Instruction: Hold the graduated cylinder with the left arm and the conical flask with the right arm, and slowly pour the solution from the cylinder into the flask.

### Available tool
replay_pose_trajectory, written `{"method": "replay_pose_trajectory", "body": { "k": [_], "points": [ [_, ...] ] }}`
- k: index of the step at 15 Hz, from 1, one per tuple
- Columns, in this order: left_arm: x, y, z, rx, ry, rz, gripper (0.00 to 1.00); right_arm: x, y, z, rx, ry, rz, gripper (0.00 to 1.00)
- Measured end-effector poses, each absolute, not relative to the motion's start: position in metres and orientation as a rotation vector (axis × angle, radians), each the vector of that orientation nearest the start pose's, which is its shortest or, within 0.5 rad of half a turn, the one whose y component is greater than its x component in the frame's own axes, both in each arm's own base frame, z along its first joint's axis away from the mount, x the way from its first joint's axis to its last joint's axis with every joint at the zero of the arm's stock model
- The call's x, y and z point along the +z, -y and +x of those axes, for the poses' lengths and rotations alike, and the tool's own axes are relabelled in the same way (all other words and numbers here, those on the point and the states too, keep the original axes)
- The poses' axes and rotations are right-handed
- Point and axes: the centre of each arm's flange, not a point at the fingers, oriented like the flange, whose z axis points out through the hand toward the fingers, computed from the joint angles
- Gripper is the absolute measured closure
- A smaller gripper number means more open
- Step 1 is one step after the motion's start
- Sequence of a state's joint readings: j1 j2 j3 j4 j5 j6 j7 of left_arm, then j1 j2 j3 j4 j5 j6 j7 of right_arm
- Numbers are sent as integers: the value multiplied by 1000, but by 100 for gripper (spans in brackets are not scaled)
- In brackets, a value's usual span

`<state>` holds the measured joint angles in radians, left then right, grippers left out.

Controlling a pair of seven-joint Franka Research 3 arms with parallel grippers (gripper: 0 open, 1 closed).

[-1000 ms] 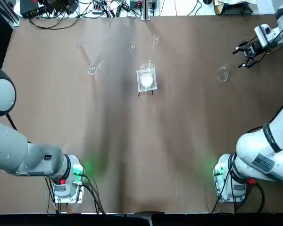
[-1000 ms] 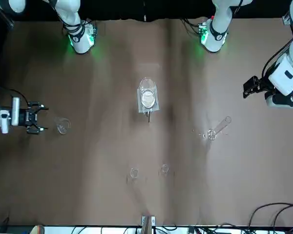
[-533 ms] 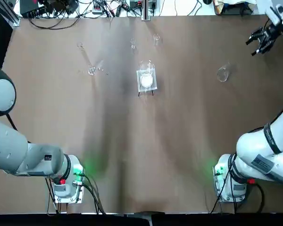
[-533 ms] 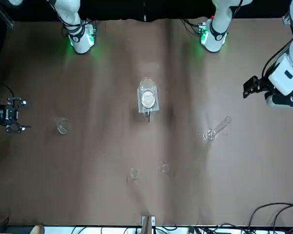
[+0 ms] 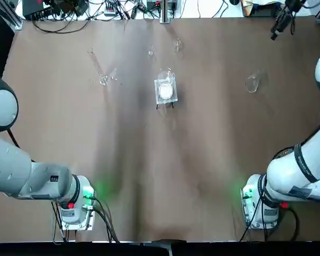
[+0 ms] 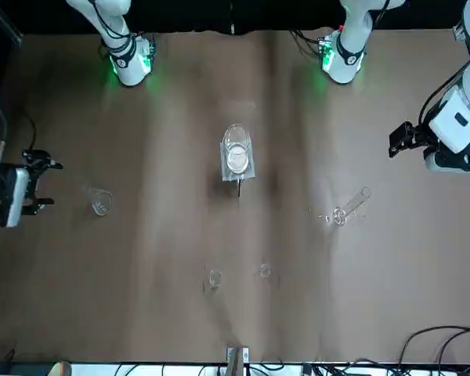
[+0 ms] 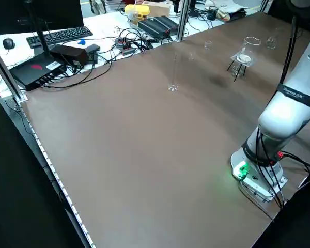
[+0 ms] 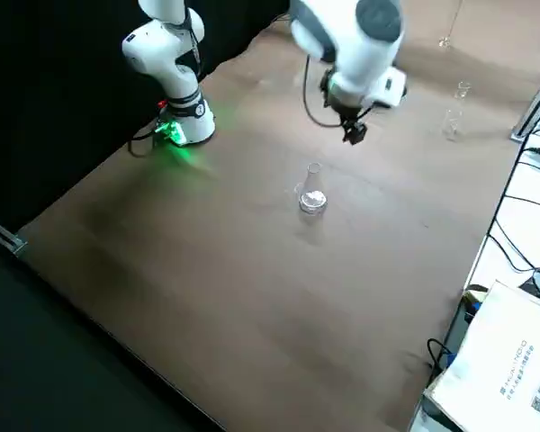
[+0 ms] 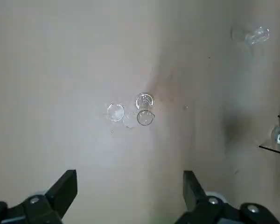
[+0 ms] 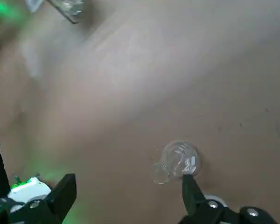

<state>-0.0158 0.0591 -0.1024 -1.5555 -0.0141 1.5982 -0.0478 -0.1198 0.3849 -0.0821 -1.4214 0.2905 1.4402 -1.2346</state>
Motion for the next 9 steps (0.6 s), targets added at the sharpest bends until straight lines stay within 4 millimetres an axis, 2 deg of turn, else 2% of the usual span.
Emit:
{"method": "replay_pose_trajectory", "body": {
  "k": [5, 7, 9],
  "points": [
    [602, 67, 571, 26, -108, -3158, 0, 490, 5, 631, 300, 1118, -2641, 0],
    [603, 66, 571, 20, -107, -3159, 0, 512, -11, 626, 290, 981, -2743, 0],
    [605, 67, 570, 17, -108, -3159, 0, 541, -11, 618, 244, 836, -2821, 0]
  ]
}}
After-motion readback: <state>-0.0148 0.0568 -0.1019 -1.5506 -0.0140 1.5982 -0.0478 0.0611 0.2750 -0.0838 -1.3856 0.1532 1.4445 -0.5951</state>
